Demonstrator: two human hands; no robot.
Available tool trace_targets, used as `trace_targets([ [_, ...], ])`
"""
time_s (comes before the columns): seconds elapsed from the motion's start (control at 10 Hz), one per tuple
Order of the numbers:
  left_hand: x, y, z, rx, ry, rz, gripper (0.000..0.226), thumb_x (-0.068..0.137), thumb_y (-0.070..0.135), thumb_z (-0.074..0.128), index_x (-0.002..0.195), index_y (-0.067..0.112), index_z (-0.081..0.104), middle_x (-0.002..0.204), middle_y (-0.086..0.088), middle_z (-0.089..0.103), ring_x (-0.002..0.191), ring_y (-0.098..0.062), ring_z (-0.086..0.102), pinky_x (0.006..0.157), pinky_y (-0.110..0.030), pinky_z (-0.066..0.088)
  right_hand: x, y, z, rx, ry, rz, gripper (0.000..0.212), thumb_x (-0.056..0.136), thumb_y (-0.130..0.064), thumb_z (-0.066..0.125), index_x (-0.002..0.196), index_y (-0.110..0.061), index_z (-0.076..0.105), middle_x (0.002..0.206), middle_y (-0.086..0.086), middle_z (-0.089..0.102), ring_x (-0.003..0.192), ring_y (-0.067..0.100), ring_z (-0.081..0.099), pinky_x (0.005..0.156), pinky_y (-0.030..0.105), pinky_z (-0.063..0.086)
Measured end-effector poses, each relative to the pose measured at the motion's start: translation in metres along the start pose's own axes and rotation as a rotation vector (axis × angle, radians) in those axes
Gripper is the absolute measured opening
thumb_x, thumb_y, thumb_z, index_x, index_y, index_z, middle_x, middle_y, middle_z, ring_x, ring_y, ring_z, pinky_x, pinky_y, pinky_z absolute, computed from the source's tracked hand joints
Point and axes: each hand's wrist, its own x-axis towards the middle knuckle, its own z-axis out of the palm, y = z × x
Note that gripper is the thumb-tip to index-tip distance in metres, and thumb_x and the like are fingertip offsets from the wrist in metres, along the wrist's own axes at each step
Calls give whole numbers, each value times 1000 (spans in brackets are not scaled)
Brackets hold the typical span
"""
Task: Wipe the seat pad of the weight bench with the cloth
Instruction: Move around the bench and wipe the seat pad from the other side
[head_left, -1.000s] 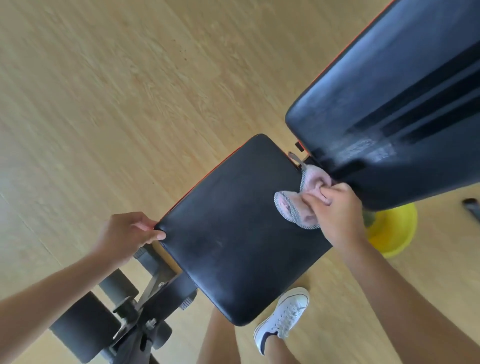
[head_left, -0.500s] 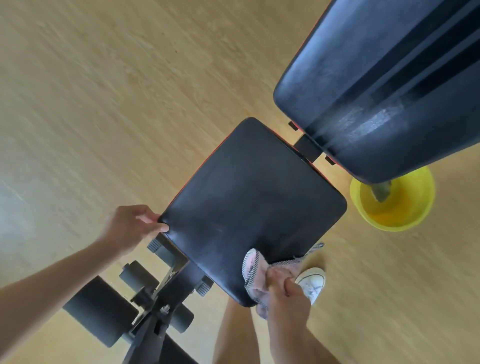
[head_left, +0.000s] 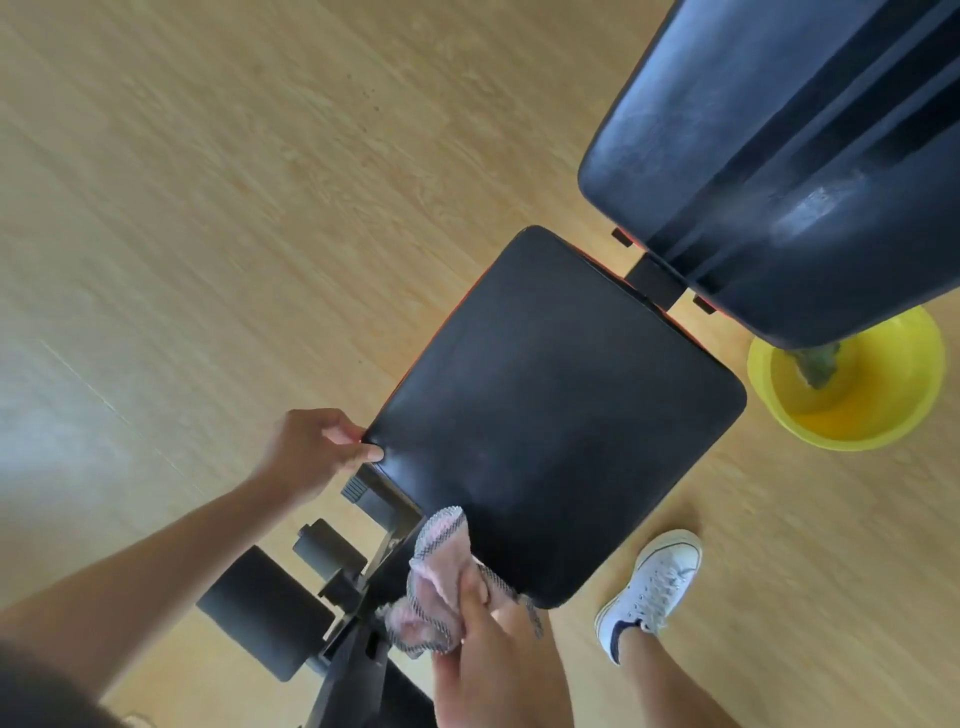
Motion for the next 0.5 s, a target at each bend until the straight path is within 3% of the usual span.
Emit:
trace_targets([
  [0.1,2,-4,0,6,22,-6,21,65,26,95,63,18,76,62,3,76,62,-18,68,72,-40,52,-3,-7,46,345,-111,1,37,101,-19,61,132,0,63,132,14,69,108,7,71,91,24,54],
  [0.2,3,-6,-3,21,9,-8,21,64,28,96,66,18,77,61,6,76,64,-17,69,71,-38,51,4,-14,62,533,-104,115,52,83,-27,73,127,0,67,122,17,74,112,23,71,93,34,55],
  [0.3,0,-9,-8,11,-23,-4,17,69,32,93,76,23,80,68,7,80,68,-16,74,66,-34,54,2,-4,29,33,-72,45,53,100,-50,57,147,-25,52,123,-2,75,110,13,71,96,29,56],
  [0.4,-14,-19,-23,48,-79,16,10,85,31,80,95,31,78,86,8,83,72,-11,77,61,-29,59,20,17,-15,-335,31,-136,65,97,-44,52,151,-62,19,144,-14,57,132,13,54,113,35,44],
  [0.5,-40,-39,-47,-26,-28,-28,14,94,23,69,105,29,76,90,7,82,70,-16,77,70,-46,62,3,3,-49,-473,-41,-161,62,103,-21,48,137,-69,29,135,-24,55,129,1,54,109,23,45],
])
